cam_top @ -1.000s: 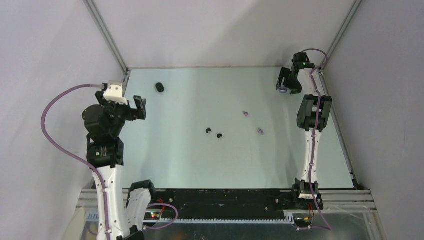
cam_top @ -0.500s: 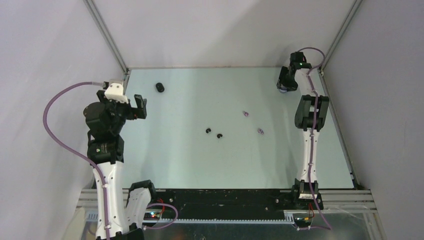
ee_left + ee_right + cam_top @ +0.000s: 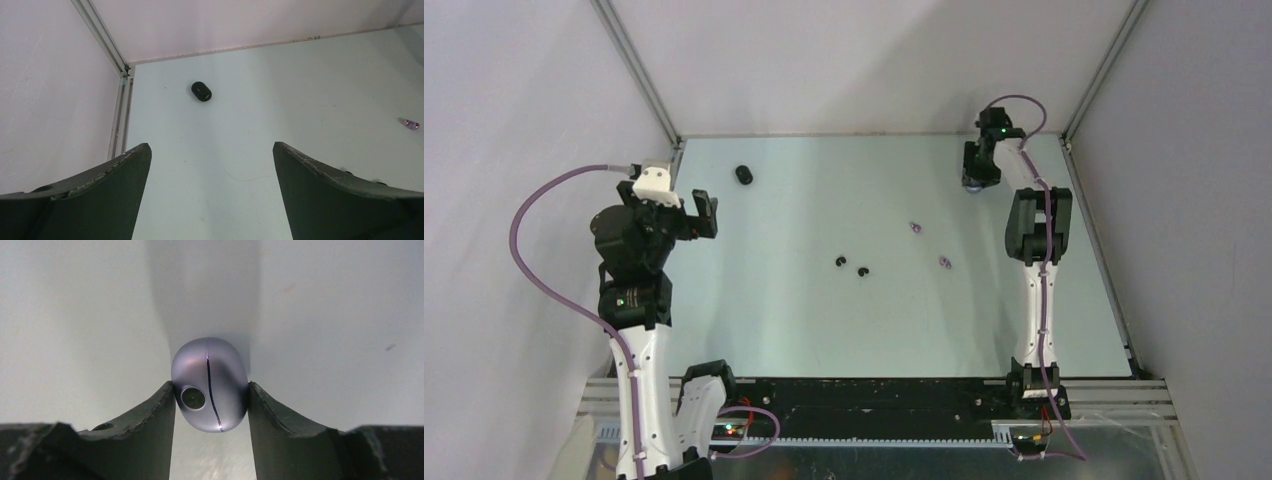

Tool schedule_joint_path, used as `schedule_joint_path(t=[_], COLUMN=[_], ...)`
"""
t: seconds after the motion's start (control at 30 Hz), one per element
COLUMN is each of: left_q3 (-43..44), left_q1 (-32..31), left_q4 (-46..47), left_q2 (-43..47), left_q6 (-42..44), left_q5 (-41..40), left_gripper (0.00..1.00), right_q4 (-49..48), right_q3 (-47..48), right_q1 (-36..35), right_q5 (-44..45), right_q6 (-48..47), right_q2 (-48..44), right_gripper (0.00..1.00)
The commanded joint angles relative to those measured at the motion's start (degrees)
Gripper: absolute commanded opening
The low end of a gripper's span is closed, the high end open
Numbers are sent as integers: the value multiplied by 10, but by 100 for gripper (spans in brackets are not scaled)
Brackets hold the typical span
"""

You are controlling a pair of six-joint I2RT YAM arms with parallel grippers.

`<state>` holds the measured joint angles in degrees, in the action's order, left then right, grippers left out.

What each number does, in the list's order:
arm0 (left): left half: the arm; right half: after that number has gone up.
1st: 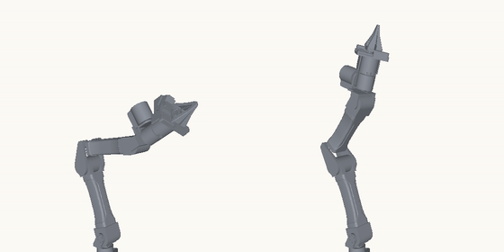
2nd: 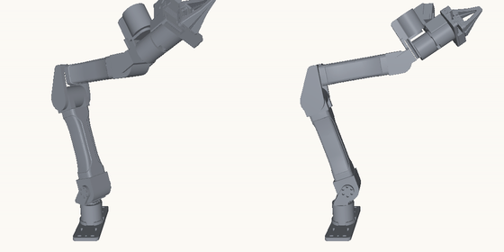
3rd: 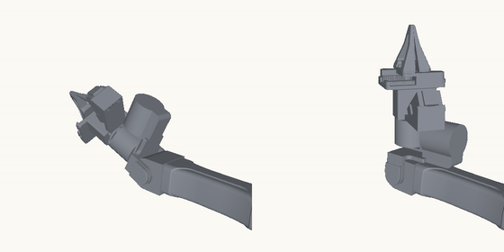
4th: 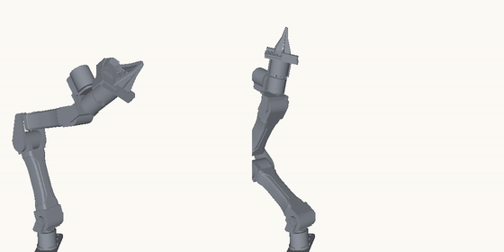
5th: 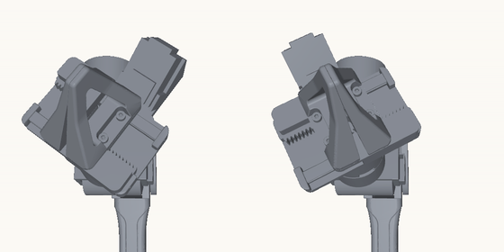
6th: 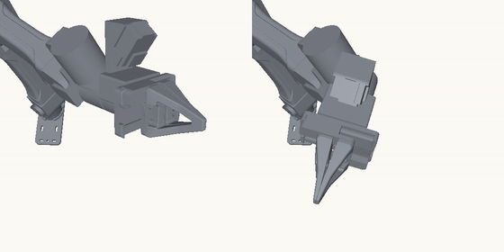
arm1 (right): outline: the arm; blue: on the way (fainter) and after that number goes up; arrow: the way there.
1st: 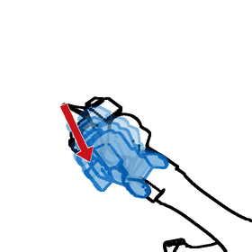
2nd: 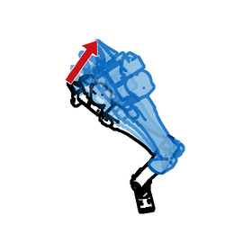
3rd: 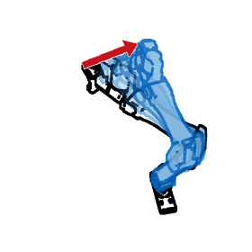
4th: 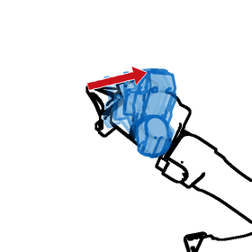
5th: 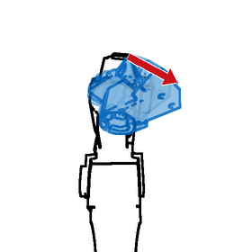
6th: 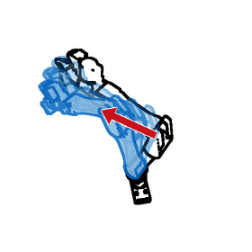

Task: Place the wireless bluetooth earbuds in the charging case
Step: Pick up the charging case at the center of the board, then place the charging case at the center of the board.

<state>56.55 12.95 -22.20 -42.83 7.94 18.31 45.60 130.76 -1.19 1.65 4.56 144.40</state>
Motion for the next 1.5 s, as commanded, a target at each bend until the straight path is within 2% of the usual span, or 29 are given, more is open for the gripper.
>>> schedule_joint_path(t=[0.0,0.17,0.3,0.43,0.63,0.83,0.97,1.1,1.23,1.3,1.37,1.47], left_q3=[11,8,-1,-3,6,41,-30,-53,-42,-43,-44,-46], left_q1=[6,7,7,6,-1,-55,-70,-78,-78,-78,-78,-75], left_q4=[8,14,25,31,54,45,118,119,106,105,105,105], left_q2=[13,25,38,37,-19,-119,-84,-55,-38,-34,-35,-39], left_q6=[-4,-8,-15,-27,-61,-72,-97,-81,-80,-80,-80,-80], left_q5=[16,28,55,76,112,77,69,40,25,27,27,23], left_gripper=[99,99,99,99,99,99,99,99,99,99,99,99], right_q4=[10,-4,-3,-22,-59,-103,-90,-84,-70,-60,-46,-28], right_q3=[-87,-255,-338,-396,-444,-459,-453,-445,-435,-433,-432,-433], right_q1=[-67,-145,-208,-260,-317,-331,-333,-341,-357,-363,-363,-355], right_q5=[-8,-36,-70,-97,-118,-88,-110,-115,-122,-141,-165,-192], right_q6=[-43,-70,-86,-98,-106,-96,-88,-92,-106,-116,-126,-139], right_q2=[-147,-276,-366,-401,-387,-340,-299,-273,-264,-266,-267,-275], right_gripper=[33,34,34,34,31,32,32,33,42,53,60,65])
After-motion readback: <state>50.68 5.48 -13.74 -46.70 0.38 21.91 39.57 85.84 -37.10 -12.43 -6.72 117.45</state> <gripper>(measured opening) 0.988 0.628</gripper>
